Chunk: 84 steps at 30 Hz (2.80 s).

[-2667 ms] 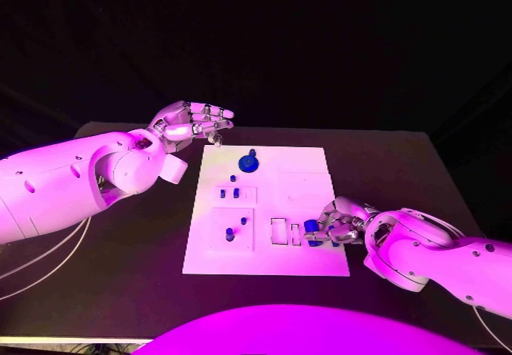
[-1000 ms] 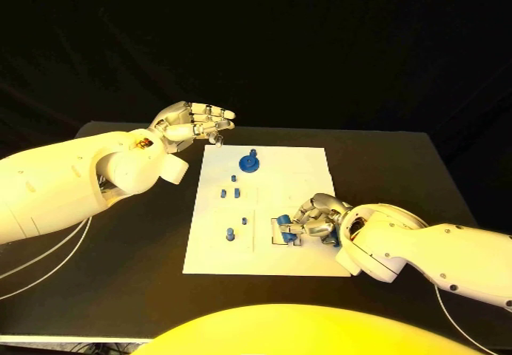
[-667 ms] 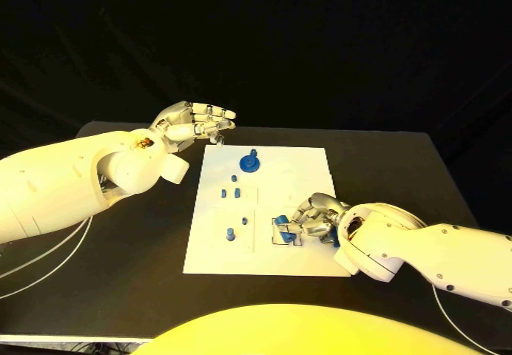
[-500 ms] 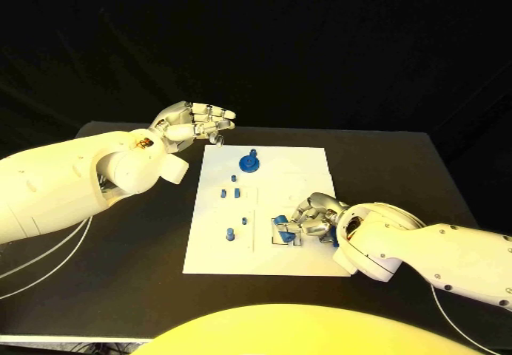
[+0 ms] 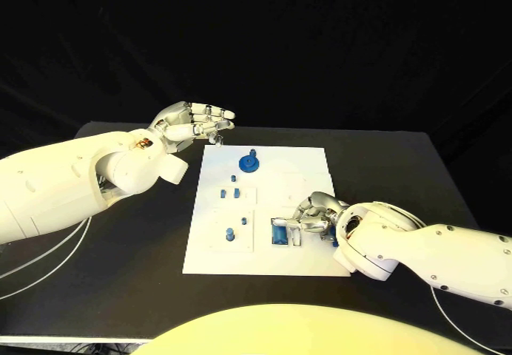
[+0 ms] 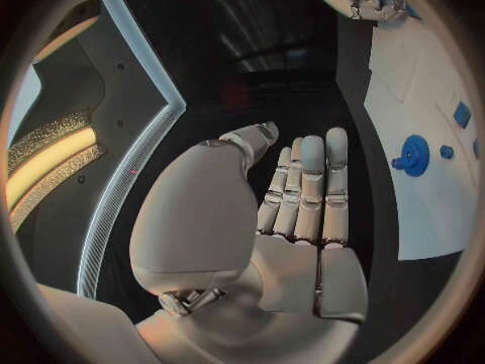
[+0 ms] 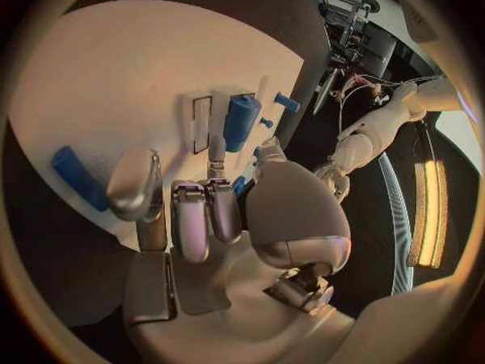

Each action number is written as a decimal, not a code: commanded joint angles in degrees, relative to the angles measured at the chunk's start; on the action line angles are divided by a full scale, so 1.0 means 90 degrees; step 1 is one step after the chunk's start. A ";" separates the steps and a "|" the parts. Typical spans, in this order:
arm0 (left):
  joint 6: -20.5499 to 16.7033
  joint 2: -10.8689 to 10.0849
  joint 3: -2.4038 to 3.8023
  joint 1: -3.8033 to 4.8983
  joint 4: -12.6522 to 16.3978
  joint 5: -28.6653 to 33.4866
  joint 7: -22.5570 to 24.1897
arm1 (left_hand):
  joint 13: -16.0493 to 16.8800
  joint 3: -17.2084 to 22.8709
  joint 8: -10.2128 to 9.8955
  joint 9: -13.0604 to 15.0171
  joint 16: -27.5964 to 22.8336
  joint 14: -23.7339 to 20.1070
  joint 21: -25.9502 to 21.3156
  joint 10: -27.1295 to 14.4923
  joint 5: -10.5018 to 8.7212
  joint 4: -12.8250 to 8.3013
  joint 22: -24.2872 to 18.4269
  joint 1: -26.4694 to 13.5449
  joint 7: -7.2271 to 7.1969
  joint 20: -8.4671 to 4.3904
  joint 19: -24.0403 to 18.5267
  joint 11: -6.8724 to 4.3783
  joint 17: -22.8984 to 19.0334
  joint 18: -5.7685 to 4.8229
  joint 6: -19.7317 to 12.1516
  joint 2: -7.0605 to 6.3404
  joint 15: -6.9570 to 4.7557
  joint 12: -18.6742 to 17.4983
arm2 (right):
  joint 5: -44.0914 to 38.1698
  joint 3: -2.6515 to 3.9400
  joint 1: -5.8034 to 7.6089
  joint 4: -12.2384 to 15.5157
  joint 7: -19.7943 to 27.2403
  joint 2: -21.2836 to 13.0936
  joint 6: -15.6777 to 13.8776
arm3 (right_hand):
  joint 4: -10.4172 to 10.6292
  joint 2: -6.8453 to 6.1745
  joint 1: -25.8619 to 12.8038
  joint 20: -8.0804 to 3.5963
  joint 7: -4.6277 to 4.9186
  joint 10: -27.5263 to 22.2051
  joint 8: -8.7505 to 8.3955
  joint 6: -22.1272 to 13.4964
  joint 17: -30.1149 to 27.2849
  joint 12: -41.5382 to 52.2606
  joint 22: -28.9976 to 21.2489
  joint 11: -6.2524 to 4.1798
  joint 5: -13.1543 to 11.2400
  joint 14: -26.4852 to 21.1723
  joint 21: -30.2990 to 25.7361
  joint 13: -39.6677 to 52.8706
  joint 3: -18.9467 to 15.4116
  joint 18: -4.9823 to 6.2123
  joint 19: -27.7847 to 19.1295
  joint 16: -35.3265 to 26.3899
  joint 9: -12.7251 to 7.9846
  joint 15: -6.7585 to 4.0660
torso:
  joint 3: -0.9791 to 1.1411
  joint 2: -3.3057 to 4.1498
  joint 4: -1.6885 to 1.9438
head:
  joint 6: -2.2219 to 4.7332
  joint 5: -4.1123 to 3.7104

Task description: Assemble the parts on the task board

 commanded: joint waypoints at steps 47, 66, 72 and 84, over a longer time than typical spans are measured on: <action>0.0092 -0.0015 0.0003 0.0002 0.0015 0.0042 0.0021 | 0.0007 -0.0033 0.0046 -0.0007 -0.0043 -0.0018 -0.0043 -0.0041 0.0016 -0.0006 -0.0010 -0.0042 0.0016 0.0006 0.0040 -0.0007 -0.0005 0.0094 -0.0045 0.0023 0.0031 0.0049 | -0.0932 0.0000 -0.0162 0.0265 0.0232 -0.0226 0.0287 | -0.0038 0.0167 0.1814 -0.0019 -0.0011 0.0213 -0.0099 -0.0013 0.1069 -0.0003 0.0143 -0.0036 0.0569 0.0559 -0.0020 0.1017 0.0418 -0.0043 0.0053 0.0002 -0.0007 -0.0026 | -0.0004 0.0000 0.0007 | 0.0000 -0.0036; 0.0093 -0.0061 0.0002 0.0002 0.0035 0.0047 0.0040 | 0.0010 -0.0040 0.0057 -0.0009 -0.0046 -0.0025 -0.0059 -0.0051 0.0016 0.0002 -0.0020 -0.0035 0.0017 0.0006 0.0044 -0.0005 -0.0005 0.0093 -0.0048 0.0026 0.0032 0.0064 | -0.0755 0.0057 -0.0032 0.0914 0.0917 -0.1230 -0.0352 | -0.0052 0.0009 0.1761 0.0039 0.0171 0.0102 -0.0441 -0.0398 0.1018 -0.0162 0.0095 0.0107 0.0655 0.0548 -0.0208 0.0894 0.0396 -0.0026 0.0002 -0.0017 -0.0142 0.0075 | -0.0002 -0.0010 -0.0017 | 0.0000 -0.0132; 0.0080 -0.0084 0.0002 0.0001 0.0052 0.0074 0.0067 | 0.0011 -0.0044 0.0059 -0.0009 -0.0046 -0.0025 -0.0061 -0.0052 0.0015 0.0004 -0.0021 -0.0038 0.0017 0.0007 0.0044 -0.0005 -0.0005 0.0093 -0.0048 0.0024 0.0033 0.0066 | -0.0908 0.0063 0.0039 0.0888 0.1039 -0.1672 -0.0303 | -0.0059 -0.0159 0.1941 0.0146 0.0338 0.0074 -0.0795 -0.0647 0.1017 -0.0182 0.0111 0.0255 0.0627 0.0547 -0.0241 0.0886 0.0488 -0.0027 -0.0003 -0.0018 -0.0267 0.0202 | -0.0003 -0.0010 -0.0016 | 0.0000 -0.0224; 0.0090 -0.0096 -0.0001 -0.0002 0.0062 0.0086 0.0078 | 0.0011 -0.0044 0.0059 -0.0009 -0.0046 -0.0025 -0.0061 -0.0052 0.0015 0.0004 -0.0021 -0.0038 0.0017 0.0007 0.0044 -0.0005 -0.0005 0.0093 -0.0048 0.0024 0.0033 0.0066 | -0.1764 0.0047 -0.0170 0.0647 0.0813 -0.1985 -0.0031 | -0.0062 -0.0237 0.2110 0.0182 0.0352 0.0069 -0.0893 -0.0554 0.1055 -0.0187 0.0169 0.0272 0.0572 0.0553 -0.0156 0.0884 0.0573 -0.0037 0.0028 -0.0006 -0.0296 0.0226 | 0.0004 -0.0005 -0.0006 | 0.0000 -0.0282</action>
